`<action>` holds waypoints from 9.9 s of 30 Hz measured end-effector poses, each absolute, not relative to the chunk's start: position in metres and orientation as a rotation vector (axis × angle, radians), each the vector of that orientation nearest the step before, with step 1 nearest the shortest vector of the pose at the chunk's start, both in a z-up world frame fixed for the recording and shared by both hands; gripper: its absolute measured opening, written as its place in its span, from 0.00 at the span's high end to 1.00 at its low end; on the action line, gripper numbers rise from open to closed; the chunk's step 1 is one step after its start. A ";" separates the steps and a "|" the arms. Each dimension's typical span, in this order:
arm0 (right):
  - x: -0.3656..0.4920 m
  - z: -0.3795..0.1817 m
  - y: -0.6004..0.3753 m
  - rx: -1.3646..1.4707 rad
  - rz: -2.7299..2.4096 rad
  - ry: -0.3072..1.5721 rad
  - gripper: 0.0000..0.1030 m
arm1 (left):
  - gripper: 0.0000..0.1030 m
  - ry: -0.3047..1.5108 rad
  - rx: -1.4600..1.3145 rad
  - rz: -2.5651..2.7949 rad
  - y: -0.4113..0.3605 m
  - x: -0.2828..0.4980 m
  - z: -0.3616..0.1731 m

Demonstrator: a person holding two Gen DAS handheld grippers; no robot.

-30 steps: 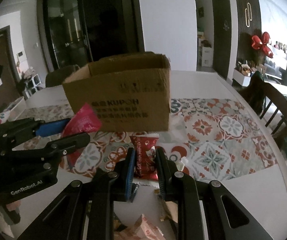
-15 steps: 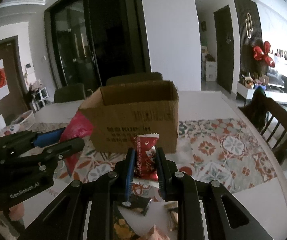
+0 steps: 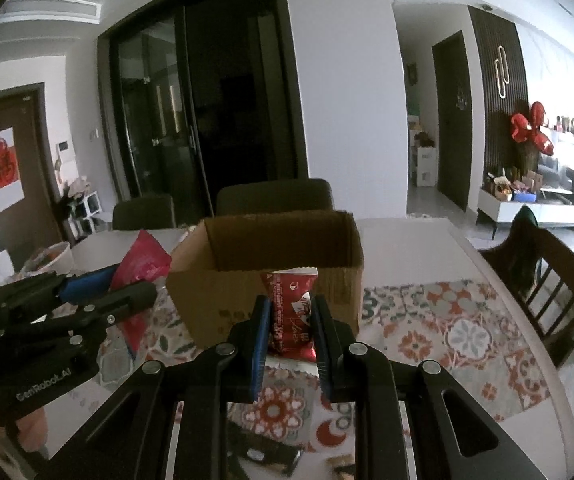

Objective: Organize snacks
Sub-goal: 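Lift red packet with left tool while right tool carries the candy over the box, then lower red packet into box and open left tool while right tool releases candy inside, then withdraw both open tools from the box toward the black snack bars, then close left tool on black chocolate bar while right tool closes on black-gold wrapped bar, then lift black bar with left tool while right tool carries its bar toward the box, then lower black bar into box and open left tool while right tool releases its bar inside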

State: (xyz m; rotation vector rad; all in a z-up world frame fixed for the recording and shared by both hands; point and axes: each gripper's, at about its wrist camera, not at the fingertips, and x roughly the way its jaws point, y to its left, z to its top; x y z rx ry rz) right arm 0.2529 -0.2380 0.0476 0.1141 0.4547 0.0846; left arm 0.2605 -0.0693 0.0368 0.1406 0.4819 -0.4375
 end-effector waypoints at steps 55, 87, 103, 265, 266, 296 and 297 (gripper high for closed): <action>0.405 0.048 -0.250 0.060 0.020 0.553 0.50 | 0.34 0.572 0.166 -0.353 -0.091 0.405 0.032; 0.254 0.062 -0.258 0.001 -0.048 0.486 0.45 | 0.34 0.434 0.288 -0.477 -0.094 0.249 0.036; 0.202 0.017 -0.261 0.016 -0.120 0.589 0.45 | 0.34 0.484 0.369 -0.561 -0.104 0.206 -0.011; 0.353 0.092 -0.238 0.046 0.169 0.361 0.67 | 0.70 0.402 0.052 -0.478 -0.080 0.351 0.063; 0.358 0.093 -0.237 0.049 0.173 0.362 0.67 | 0.70 0.409 0.048 -0.476 -0.080 0.356 0.063; 0.411 0.049 -0.240 0.024 0.159 0.540 0.45 | 0.41 0.491 0.088 -0.375 -0.084 0.395 0.034; 0.407 0.050 -0.241 0.024 0.154 0.536 0.44 | 0.40 0.485 0.094 -0.373 -0.085 0.392 0.034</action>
